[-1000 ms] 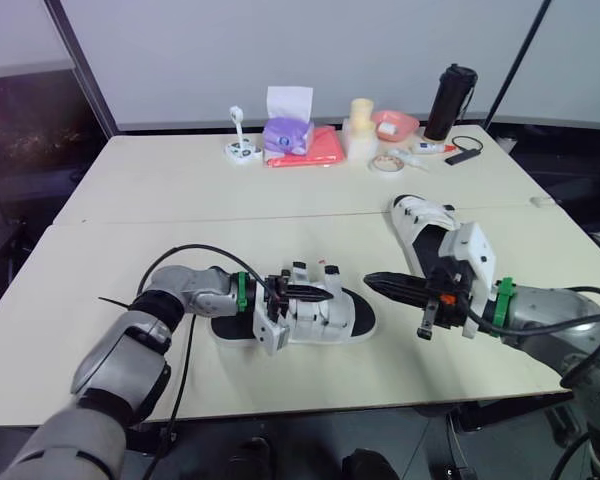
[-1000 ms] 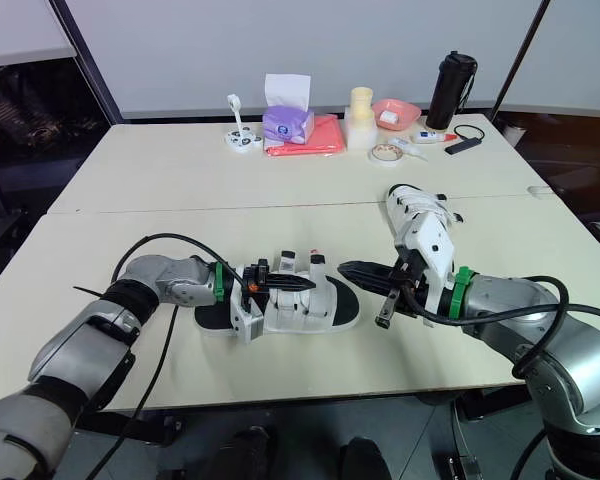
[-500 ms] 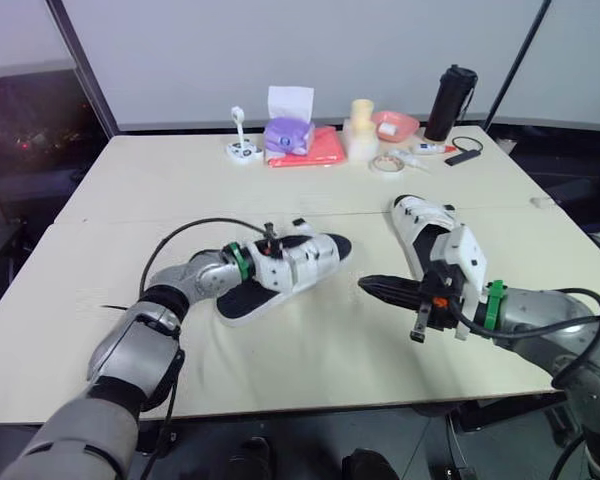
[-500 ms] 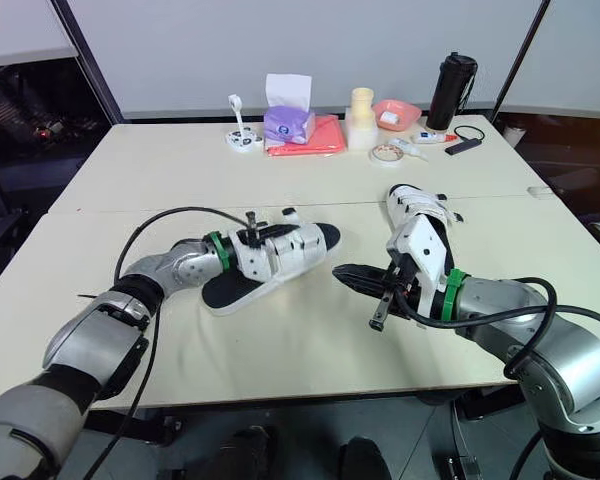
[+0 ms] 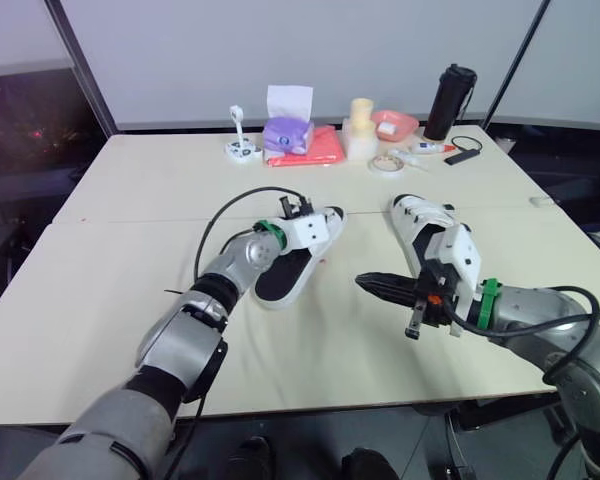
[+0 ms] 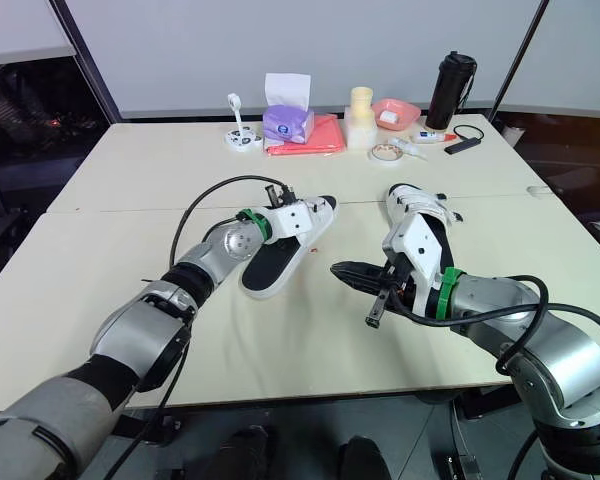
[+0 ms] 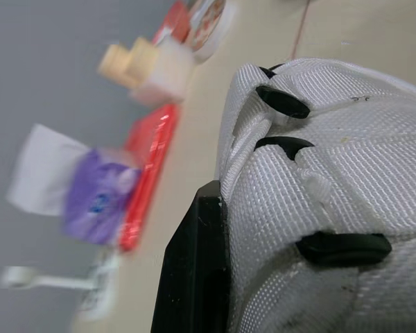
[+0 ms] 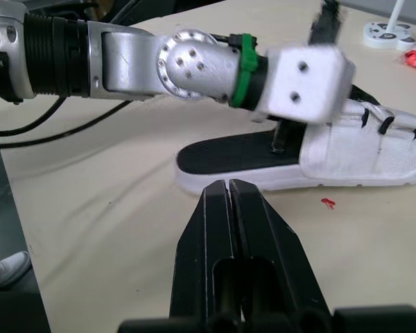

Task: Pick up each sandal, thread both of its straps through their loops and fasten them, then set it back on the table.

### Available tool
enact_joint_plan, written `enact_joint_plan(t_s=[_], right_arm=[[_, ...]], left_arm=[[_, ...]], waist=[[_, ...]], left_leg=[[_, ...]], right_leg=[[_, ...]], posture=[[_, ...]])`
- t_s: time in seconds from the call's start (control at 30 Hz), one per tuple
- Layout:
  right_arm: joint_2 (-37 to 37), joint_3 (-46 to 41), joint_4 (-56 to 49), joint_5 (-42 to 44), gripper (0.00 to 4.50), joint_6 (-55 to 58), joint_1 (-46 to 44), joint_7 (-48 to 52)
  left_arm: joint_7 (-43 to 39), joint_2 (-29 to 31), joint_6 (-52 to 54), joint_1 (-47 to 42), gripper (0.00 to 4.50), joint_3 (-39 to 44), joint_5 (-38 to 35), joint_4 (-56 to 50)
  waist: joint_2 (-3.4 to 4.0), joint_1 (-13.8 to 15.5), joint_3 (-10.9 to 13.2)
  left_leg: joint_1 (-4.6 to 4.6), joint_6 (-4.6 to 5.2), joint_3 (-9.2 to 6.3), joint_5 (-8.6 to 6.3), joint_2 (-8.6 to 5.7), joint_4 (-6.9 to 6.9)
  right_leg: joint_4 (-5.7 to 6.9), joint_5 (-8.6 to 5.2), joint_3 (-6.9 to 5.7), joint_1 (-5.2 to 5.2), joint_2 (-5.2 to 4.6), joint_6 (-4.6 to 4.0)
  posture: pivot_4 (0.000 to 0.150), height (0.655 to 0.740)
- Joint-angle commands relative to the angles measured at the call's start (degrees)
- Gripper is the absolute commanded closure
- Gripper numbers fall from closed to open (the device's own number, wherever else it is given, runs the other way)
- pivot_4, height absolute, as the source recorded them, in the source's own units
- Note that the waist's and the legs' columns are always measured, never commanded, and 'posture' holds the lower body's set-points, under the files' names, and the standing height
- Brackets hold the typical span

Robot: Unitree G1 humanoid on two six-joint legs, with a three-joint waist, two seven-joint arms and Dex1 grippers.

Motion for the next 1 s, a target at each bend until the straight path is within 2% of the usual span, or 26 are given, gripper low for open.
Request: enact_joint_plan(t_s=[0.03,0.13,0.47,0.6,0.83,1.0], right_arm=[[-0.18,-0.36,-1.2,-0.3,4.5,-1.46,-0.26,-0.21],[-0.11,-0.06,-1.27,-0.5,4.5,-1.67,-0.15,-0.34],[0.07,1.11,-1.62,-1.23,4.5,-2.16,0.49,-1.01],[0.24,1.74,-1.66,-1.84,4.5,-2.44,0.62,-1.27],[0.48,2.29,-1.58,-2.37,4.5,-2.68,0.41,-1.67],[0.59,2.49,-1.66,-2.74,4.5,-2.75,0.66,-1.78]], left_arm=[[12.07,-2.27,12.16,-5.38,4.49,-3.81,5.76,1.1],[18.16,-4.52,18.65,-6.65,4.49,-5.75,7.75,3.15],[19.4,-9.31,30.29,-7.17,4.49,-3.53,3.89,7.2],[17.97,-10.49,32.82,-7.5,4.49,-1.07,0.71,7.69],[13.23,-11.73,35.73,-7.65,4.49,-0.99,-0.79,8.4],[10.72,-11.58,37.48,-7.24,2.18,-1.06,-1.27,8.25]], waist=[[-0.06,0.0,0.1],[-0.15,0.06,0.21],[-0.15,0.17,0.22],[-0.15,0.29,0.22],[-0.15,0.29,0.22],[-0.15,0.23,0.22]], left_leg=[[-0.01,0.0,0.0,0.0,0.0,-0.01],[-0.06,0.02,0.0,-0.01,-0.03,-0.01],[-0.11,0.03,0.02,-0.03,-0.04,-0.03],[-0.11,0.02,0.03,-0.03,-0.05,-0.03],[-0.13,0.02,0.03,-0.03,-0.08,-0.01],[-0.13,0.02,0.03,-0.03,-0.08,-0.01]], right_leg=[[0.0,0.0,0.0,-0.02,0.0,0.01],[0.0,-0.04,0.0,-0.03,-0.01,0.07],[-0.01,-0.06,0.01,-0.11,-0.03,0.09],[-0.01,-0.06,0.02,-0.11,-0.05,0.09],[-0.02,-0.06,0.02,-0.1,-0.08,0.09],[-0.01,-0.06,0.02,-0.11,-0.08,0.09]], posture=[[0.15,0.74],[0.15,0.74],[0.15,0.74],[0.15,0.74],[0.15,0.74],[0.15,0.74]])
